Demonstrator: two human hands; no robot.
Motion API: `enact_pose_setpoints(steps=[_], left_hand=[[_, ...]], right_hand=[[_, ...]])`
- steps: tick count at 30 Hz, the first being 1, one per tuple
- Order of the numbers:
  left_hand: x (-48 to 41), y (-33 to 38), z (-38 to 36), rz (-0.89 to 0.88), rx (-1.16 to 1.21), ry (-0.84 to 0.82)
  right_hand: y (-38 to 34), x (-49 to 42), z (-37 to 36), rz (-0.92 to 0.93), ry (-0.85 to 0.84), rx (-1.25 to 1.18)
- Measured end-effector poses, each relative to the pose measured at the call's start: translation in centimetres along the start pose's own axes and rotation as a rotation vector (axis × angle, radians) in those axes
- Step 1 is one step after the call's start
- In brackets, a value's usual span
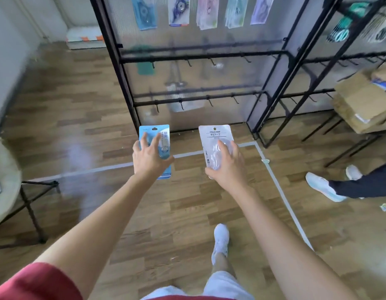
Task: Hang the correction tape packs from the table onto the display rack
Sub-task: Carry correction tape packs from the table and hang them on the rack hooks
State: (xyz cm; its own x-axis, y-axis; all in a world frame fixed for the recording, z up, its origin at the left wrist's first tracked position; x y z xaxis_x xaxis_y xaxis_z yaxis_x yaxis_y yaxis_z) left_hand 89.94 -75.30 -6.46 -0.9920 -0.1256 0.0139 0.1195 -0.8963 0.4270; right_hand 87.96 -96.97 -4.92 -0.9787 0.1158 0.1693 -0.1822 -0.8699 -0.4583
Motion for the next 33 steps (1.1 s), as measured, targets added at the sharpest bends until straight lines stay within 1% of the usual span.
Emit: enact_pose_setpoints(steps=[5,12,16,20,25,28,33], left_hand=[[-8.4,4.4,-0.7,0.051,0.048,0.099],[-16.9,9.1,-0.4,0.144,0.119,0.216],[-21.8,10.0,1.1,0.118,0.121,0.303],[-26.6,9.0,3.2,0.099,0.129,0.378],[-32.4,7.9,6.7,-0.011,0.128,0.501],[-35.2,7.3,8.7,-0.074,0.117,0.564],[-38.4,6.0,11.1,-0.111,0.088,0.617]], right_hand=[[0.9,-10.5,4.1,0.099,0.006,0.025],[-0.1,-22.2,8.8,0.142,0.031,0.016],[-2.5,-26.9,9.8,0.229,0.036,0.001],[-5.5,-31.1,9.8,0.279,0.059,-0.041],[-9.4,-35.8,9.2,0.328,0.084,-0.101],[-11.7,-37.9,8.2,0.350,0.059,-0.106],[-14.5,-40.2,7.0,0.400,0.040,-0.098]])
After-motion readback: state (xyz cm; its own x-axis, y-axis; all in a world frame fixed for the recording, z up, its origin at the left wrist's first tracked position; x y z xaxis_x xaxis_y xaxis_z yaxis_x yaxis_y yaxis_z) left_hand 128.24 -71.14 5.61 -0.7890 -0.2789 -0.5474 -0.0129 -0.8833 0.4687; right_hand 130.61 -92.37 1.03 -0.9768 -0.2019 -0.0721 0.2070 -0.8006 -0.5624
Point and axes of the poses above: each hand's wrist, its own x-axis away from the middle knuckle, its own z-axis out of the back of the hand, y = z × x, the point moved 4 cm from there along -x, towards the middle knuckle, and after that the axes turned 6 degrees about -z, right-handed, at the moved point
